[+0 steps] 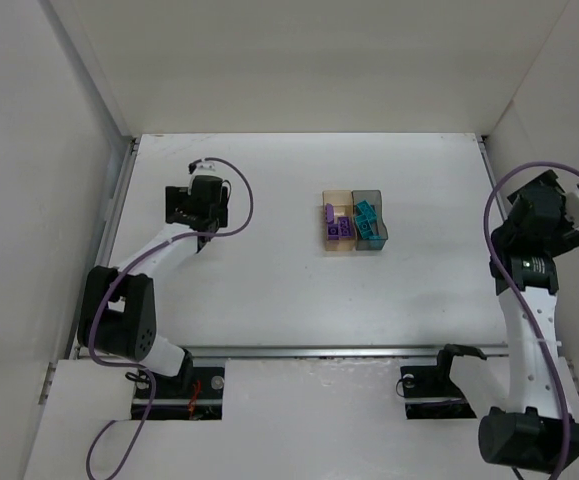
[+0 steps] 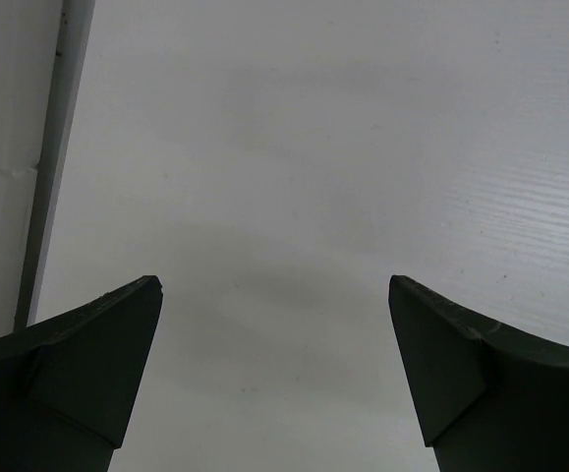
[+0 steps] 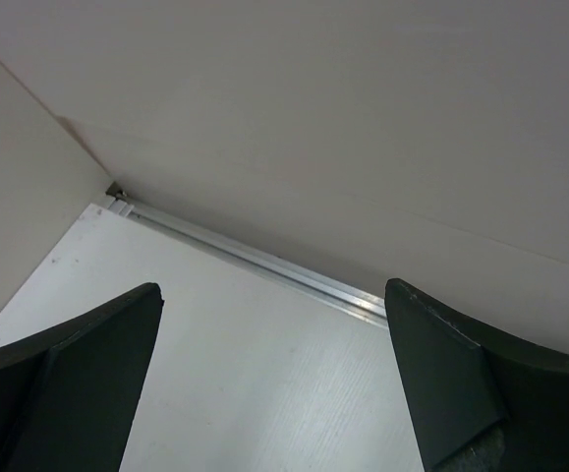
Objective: Sort the legos into containers by color
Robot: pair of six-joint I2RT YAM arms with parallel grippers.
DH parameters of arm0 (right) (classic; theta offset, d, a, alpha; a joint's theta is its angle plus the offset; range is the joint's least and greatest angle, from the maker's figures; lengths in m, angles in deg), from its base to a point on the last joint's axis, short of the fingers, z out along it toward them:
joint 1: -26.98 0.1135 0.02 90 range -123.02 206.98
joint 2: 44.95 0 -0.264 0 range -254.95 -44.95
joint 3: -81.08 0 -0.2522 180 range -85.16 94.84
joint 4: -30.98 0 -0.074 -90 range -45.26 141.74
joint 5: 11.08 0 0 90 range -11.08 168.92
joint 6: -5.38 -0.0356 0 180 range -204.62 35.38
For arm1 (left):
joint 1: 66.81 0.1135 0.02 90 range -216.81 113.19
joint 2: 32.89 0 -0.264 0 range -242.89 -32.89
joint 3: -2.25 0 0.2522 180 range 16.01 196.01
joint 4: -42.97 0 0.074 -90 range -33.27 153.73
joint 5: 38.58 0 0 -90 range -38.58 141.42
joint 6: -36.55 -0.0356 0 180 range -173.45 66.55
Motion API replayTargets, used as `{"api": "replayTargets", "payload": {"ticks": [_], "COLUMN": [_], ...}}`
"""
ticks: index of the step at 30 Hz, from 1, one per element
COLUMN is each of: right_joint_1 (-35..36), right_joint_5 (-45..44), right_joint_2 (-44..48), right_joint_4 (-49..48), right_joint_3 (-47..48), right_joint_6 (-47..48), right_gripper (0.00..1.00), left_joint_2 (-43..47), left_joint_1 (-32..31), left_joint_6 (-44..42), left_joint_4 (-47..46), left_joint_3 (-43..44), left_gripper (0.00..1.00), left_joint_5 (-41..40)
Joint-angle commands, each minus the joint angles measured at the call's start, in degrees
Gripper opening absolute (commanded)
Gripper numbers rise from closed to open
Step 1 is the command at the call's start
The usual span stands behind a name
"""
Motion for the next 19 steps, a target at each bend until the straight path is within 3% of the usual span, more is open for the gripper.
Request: {"api": "replayTargets", "payload": {"ticks": [1, 19], "right_joint_1": [0.22, 0.22], "right_joint_5": [0.3, 4.34], "right_joint_2": [0.67, 2.35], "right_joint_4": [2.17, -0.64], "right_joint_3": [2.3, 0.19], "right_joint_6": [-6.79, -7.85], "right_gripper": [1.0, 1.0], "left_joint_2": [0.86, -0.2], "left_joint_1": [-0.14, -0.14], "left_joint_6": [1.9, 2.43], "left_joint_4": [1.34, 4.07], "left_joint_3": [3.37, 5.04], "left_gripper": [1.0, 1.0], "left_joint_5": [-0.21, 2.07]}}
